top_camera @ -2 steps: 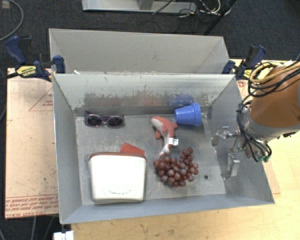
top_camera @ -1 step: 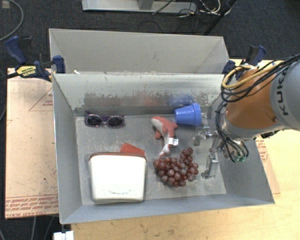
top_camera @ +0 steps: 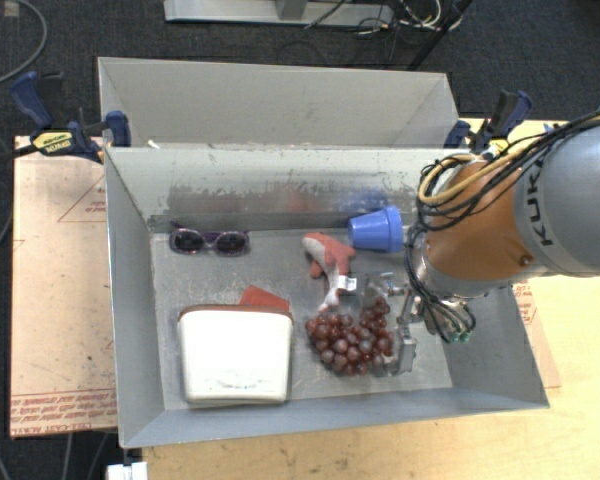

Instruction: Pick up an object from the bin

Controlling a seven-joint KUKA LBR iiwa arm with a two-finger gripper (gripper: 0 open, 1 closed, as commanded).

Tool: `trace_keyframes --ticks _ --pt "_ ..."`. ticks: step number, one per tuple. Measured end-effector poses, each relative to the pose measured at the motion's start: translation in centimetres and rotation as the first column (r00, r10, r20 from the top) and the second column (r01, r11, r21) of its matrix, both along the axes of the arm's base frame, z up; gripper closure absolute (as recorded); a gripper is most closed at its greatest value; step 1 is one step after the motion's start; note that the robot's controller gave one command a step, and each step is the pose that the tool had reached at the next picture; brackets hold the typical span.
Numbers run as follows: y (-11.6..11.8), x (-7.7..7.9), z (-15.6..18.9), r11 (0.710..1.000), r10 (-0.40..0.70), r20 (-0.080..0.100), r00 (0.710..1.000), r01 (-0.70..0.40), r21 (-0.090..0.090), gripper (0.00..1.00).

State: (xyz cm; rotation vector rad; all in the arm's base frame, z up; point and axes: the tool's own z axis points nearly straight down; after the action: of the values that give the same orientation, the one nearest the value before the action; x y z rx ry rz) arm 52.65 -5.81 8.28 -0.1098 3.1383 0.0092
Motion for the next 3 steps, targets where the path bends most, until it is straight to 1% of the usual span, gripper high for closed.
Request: trace_keyframes --ticks 1,2,3 --pt "-0.7 -0.6 -0.3 0.999 0.045 -0.002 0.999 -0.045 -0.004 0.00" --pt "-1.4 2.6 -1.0 0.953 0.304 0.015 0.953 -0.304 -0.003 1.00" --pt "-1.4 2.6 -1.0 0.952 0.305 0.015 0.952 -0.305 -0.004 1.00"
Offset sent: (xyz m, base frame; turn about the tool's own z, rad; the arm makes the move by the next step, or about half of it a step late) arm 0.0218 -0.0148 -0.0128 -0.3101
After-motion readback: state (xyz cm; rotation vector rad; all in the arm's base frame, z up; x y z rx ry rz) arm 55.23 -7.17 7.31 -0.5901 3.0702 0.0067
